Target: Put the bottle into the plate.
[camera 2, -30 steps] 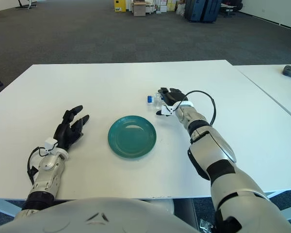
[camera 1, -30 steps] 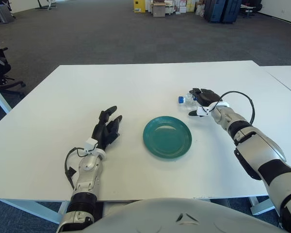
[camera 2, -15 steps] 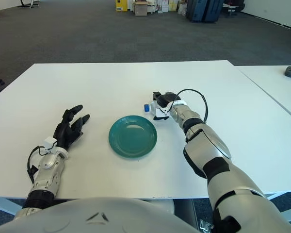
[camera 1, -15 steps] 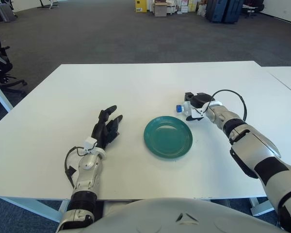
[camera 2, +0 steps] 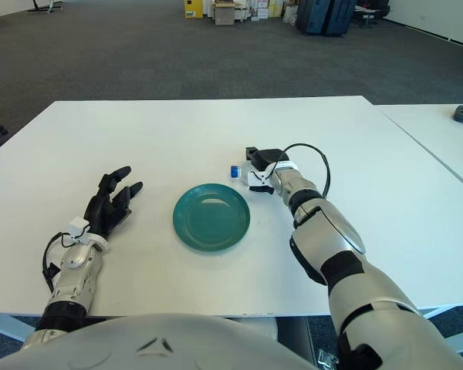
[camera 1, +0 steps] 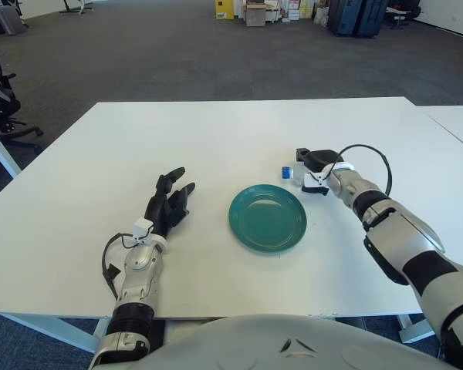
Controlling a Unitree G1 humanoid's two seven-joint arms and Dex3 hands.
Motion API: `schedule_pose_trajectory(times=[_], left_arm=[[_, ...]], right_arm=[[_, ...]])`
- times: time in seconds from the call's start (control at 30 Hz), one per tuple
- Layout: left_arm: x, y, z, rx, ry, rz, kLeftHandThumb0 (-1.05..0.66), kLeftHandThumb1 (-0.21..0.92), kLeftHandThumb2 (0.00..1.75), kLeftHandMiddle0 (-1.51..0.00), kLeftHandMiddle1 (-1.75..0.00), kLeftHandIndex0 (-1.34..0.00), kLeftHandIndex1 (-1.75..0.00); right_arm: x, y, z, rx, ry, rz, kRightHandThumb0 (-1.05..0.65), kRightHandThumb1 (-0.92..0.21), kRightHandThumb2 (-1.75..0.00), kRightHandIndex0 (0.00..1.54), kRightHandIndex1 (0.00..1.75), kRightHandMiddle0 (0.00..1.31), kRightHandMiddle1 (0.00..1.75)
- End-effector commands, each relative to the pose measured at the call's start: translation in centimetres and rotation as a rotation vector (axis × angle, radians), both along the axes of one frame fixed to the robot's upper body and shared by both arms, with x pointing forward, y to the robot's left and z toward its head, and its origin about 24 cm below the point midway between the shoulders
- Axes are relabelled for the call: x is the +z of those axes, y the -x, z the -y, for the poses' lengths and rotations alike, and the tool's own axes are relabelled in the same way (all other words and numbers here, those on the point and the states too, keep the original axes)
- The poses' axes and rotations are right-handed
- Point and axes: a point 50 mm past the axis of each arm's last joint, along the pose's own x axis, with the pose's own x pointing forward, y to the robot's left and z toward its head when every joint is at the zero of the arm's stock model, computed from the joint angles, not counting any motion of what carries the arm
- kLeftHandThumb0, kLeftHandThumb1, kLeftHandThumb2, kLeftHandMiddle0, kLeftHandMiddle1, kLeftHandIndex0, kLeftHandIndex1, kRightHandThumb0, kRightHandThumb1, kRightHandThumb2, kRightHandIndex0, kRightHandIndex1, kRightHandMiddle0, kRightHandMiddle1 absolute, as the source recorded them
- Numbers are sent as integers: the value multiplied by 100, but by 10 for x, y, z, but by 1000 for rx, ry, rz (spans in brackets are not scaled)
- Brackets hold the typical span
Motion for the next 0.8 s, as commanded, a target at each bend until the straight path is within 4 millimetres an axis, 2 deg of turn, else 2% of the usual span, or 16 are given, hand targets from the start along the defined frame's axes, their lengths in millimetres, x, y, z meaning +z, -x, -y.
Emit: schedule_pose_trajectory(times=[0.0, 0.5, 0.77], left_arm=[[-1, -2, 0, -11, 1, -1, -70, 92, 74, -40, -40, 0, -91], [-1, -4, 0, 0, -20, 3, -67, 92, 75, -36, -38, 0, -90], [-3, -9, -4, -17, -104, -40, -70, 92, 78, -31, -27, 0, -83]], right_arm=[[-11, 8, 4, -34, -11, -41, 0, -5, -158, 84, 161, 61, 175], [-8, 7, 10, -58, -55, 0, 0, -7, -153, 87, 153, 58, 175], [1, 4, 16, -111, -181, 66, 0, -10, -152, 84, 157, 56, 175]])
